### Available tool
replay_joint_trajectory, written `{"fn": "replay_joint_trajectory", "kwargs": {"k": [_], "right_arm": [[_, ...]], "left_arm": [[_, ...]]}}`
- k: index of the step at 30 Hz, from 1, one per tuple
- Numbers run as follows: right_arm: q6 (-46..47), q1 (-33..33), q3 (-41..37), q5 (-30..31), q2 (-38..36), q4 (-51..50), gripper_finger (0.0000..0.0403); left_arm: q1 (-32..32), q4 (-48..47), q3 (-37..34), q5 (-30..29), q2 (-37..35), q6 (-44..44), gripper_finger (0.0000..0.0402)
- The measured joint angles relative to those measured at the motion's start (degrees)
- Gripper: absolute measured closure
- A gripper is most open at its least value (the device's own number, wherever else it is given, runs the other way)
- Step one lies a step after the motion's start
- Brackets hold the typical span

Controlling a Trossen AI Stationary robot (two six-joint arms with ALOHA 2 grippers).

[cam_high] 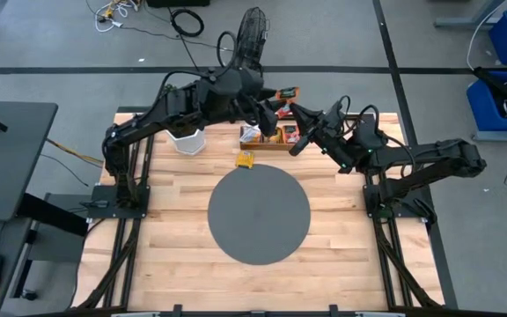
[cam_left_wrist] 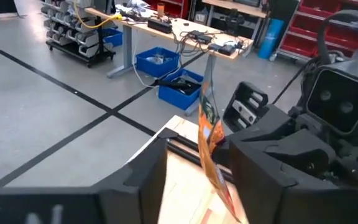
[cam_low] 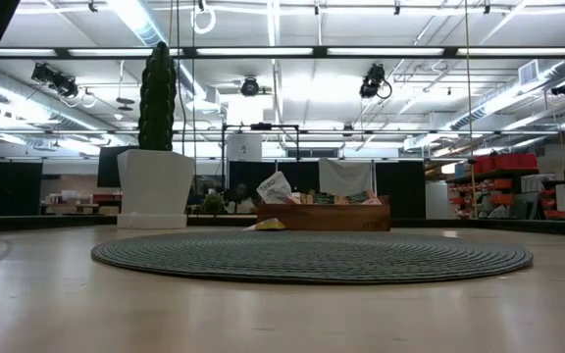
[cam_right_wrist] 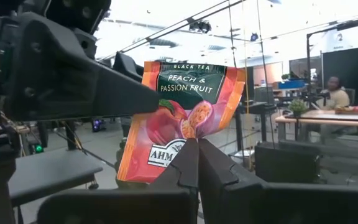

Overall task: Pick & Place Tea
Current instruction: Put the yellow tea bag into the right section of the wooden organizer

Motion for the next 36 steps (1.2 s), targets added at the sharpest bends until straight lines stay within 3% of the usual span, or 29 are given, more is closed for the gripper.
{"fn": "replay_joint_trajectory", "kwargs": {"k": [9, 15, 22, 25, 29, 36], "right_arm": [[0.0, 0.0, 0.0, -0.7, 0.0, -0.3, 0.0403], [-0.2, -0.1, 0.0, -2.5, -0.4, -3.5, 0.0378], [0.9, -0.1, 0.8, -7.4, -7.2, -14.1, 0.0282], [1.2, -1.3, 7.0, -13.4, -8.8, -29.3, 0.0245], [1.7, -5.4, 21.7, -23.1, -5.1, -53.3, 0.0217], [-2.6, -12.4, 43.8, -36.2, 7.5, -75.7, 0.0228]], "left_arm": [[-0.2, 0.1, 0.0, 0.1, 0.4, 2.0, 0.0389], [-0.2, -1.6, 0.0, 0.1, 0.4, 4.7, 0.0398], [-0.1, -11.0, 0.0, 0.3, 0.4, 10.6, 0.0399], [-0.1, -14.6, 0.0, 2.3, 0.4, 13.2, 0.0400], [-0.2, -15.9, 0.0, 4.8, 0.4, 15.5, 0.0400], [-0.2, -15.3, 0.0, 5.7, 0.4, 17.9, 0.0400]]}}
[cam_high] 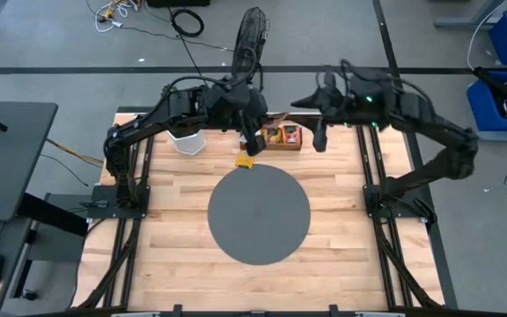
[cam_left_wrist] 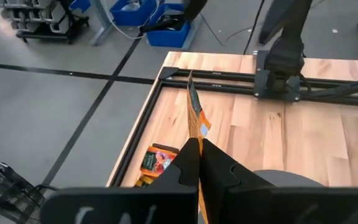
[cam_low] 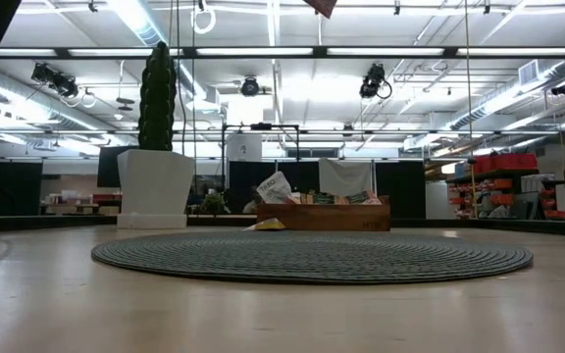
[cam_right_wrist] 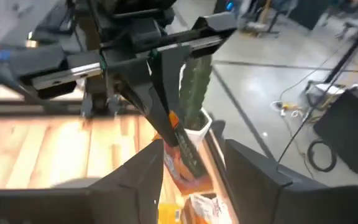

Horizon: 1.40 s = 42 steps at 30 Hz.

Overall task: Pick & Place Tea
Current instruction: Put the yellow tea bag into the right section of the wooden organizer

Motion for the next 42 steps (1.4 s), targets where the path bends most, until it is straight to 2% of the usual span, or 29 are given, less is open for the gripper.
{"fn": "replay_joint_trajectory", "kwargs": {"k": [5, 10, 23, 32, 37, 42], "right_arm": [[-3.1, -2.9, 9.7, -5.9, 8.2, -8.4, 0.0234], [-4.1, -4.3, 14.9, -9.5, 13.4, -13.6, 0.0234], [-5.9, -4.3, 15.4, -10.4, 14.3, -15.2, 0.0300], [-8.4, -4.2, 15.4, -10.5, 14.1, -15.6, 0.0394], [-9.2, -4.2, 15.4, -10.0, 14.0, -15.7, 0.0399], [-10.9, -4.8, 15.4, -5.5, 13.7, -16.5, 0.0401]], "left_arm": [[0.0, 0.1, 0.0, 1.0, 0.0, 0.7, 0.0400], [0.0, 0.2, 0.0, 1.1, 0.0, 0.8, 0.0400], [0.0, -0.2, 0.0, 1.1, 0.0, 1.8, 0.0400], [0.0, -1.3, 0.0, 1.1, 0.0, 1.9, 0.0400], [0.0, -1.4, 0.0, 1.2, 0.0, 1.4, 0.0396], [0.1, -4.2, 0.0, 0.0, -0.1, 0.2, 0.0368]]}}
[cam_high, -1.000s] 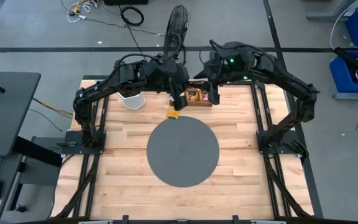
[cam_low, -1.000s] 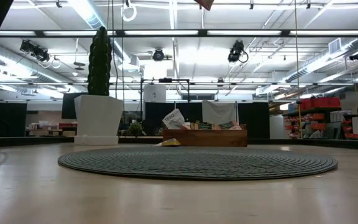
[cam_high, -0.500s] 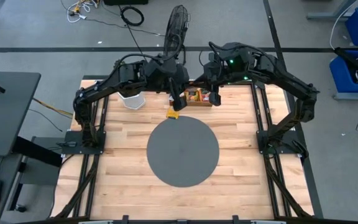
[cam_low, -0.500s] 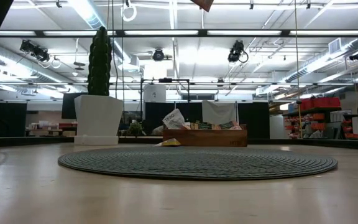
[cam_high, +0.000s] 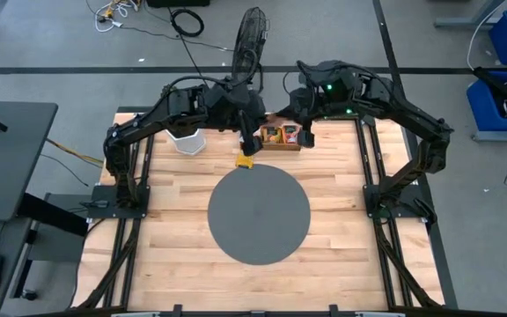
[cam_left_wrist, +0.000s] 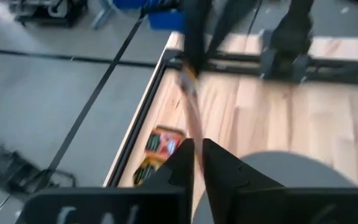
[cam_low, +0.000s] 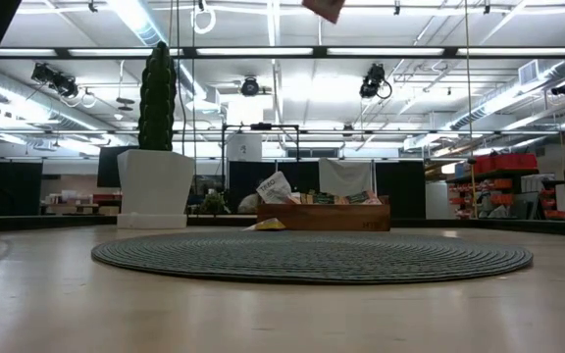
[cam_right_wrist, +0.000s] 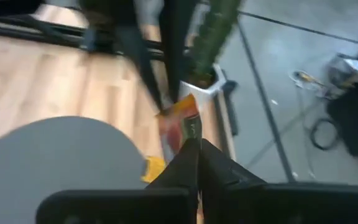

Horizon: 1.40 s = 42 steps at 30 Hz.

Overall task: Pick & Place Tea
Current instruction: Put the yellow tea bag into the right section of the wooden organizer

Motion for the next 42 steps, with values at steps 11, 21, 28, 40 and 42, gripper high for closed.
{"fn": "replay_joint_trajectory", "kwargs": {"k": [11, 21, 28, 40, 42], "right_arm": [[-1.9, -8.9, -1.7, 0.0, -0.3, -3.9, 0.0402], [-7.4, -19.2, -24.5, -5.7, -0.1, 4.8, 0.0403], [-7.5, -21.5, -38.8, -7.9, -0.1, 17.7, 0.0403], [-7.4, -23.8, -49.4, -11.0, 0.6, 28.8, 0.0403], [-7.4, -24.1, -49.5, -11.0, 2.0, 28.7, 0.0403]], "left_arm": [[-0.1, -10.5, 0.0, -5.4, -1.7, -4.7, 0.0312], [-1.1, -10.6, 0.0, -5.4, -1.8, -6.0, 0.0314], [-1.1, -10.5, 0.0, -5.4, -1.8, -6.4, 0.0314], [-1.1, -9.7, 0.0, -5.4, -1.8, -8.0, 0.0314], [-1.1, -9.7, 0.0, -5.4, -1.8, -8.4, 0.0314]]}}
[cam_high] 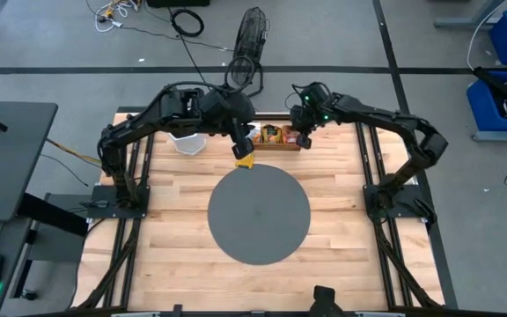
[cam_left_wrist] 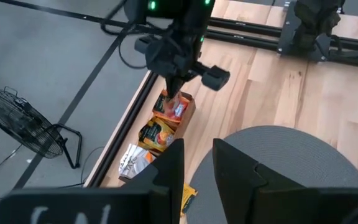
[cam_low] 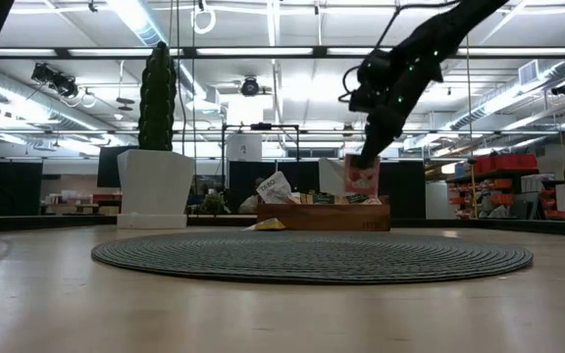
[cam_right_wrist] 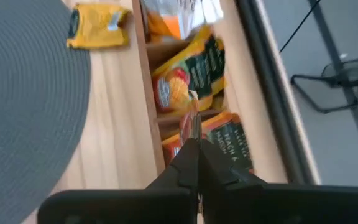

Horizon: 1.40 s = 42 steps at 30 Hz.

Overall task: Pick & Place Tea
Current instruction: Put the yellow tea bag into the right section of the wooden organizer, then put the orange tea bag into the middle section of the wooden organizer

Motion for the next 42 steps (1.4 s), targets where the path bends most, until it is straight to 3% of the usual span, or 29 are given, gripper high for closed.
{"fn": "replay_joint_trajectory", "kwargs": {"k": [8, 19, 26, 32, 36, 42], "right_arm": [[-0.5, 0.0, -0.1, 1.9, 6.2, 0.1, 0.0403], [-1.1, 0.0, -0.1, 2.0, 7.1, 0.2, 0.0397], [-0.9, 0.0, 0.9, 3.1, 7.1, -2.3, 0.0329], [-0.9, 0.1, 8.1, 3.0, 7.1, -9.1, 0.0252], [0.9, 0.0, 14.5, -4.3, 5.2, -17.0, 0.0221], [6.2, 1.0, 15.9, -13.1, -3.9, -19.5, 0.0222]], "left_arm": [[0.0, 0.0, 0.0, 0.0, 0.0, -1.0, 0.0314], [0.0, 0.0, 0.0, 0.0, 0.0, -2.1, 0.0314], [0.0, -0.5, 0.0, 0.0, 0.0, -2.2, 0.0314], [0.5, -1.7, 0.0, 0.0, 0.0, -4.3, 0.0314], [0.5, -5.6, 0.0, 0.0, 0.0, 0.8, 0.0314], [0.0, -10.4, -0.1, 0.4, 0.0, 11.0, 0.0314]]}}
